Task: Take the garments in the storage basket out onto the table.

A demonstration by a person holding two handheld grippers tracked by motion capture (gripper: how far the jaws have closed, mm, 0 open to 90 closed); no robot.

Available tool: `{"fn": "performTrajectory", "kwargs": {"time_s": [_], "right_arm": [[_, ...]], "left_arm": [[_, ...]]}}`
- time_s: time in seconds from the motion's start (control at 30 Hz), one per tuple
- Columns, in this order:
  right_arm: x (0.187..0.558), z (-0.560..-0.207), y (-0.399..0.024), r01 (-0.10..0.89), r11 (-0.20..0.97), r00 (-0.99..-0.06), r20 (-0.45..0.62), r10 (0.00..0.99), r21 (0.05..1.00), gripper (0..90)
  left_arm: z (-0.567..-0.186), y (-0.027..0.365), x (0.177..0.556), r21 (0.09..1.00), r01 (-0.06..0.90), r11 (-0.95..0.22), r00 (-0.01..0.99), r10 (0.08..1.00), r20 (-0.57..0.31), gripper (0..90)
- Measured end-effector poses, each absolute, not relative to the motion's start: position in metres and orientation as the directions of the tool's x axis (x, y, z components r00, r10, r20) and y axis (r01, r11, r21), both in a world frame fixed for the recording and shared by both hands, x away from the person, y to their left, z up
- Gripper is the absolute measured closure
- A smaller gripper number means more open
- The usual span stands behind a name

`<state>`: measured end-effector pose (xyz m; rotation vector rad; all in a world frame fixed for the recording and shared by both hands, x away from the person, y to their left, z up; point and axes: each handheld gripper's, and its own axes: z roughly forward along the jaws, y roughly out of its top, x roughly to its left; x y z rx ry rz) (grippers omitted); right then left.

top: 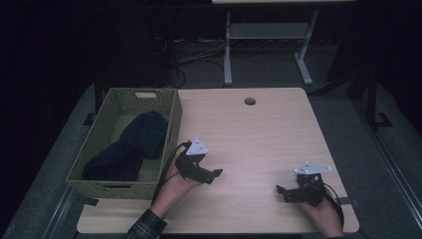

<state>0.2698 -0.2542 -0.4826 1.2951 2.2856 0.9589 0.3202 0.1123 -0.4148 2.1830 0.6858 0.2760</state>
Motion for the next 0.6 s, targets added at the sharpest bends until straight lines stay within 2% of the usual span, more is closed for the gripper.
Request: {"fn": "performTrajectory", "kwargs": {"time_s": [0.6], "right_arm": [[0.27,-0.483,-0.254,0.619,0.356,-0.525,0.033,0.85,0.701,2.3]], "left_arm": [[-0.402,0.113,0.323,0.767,0.367,-0.527,0.832,0.555,-0.017,13.8]]}}
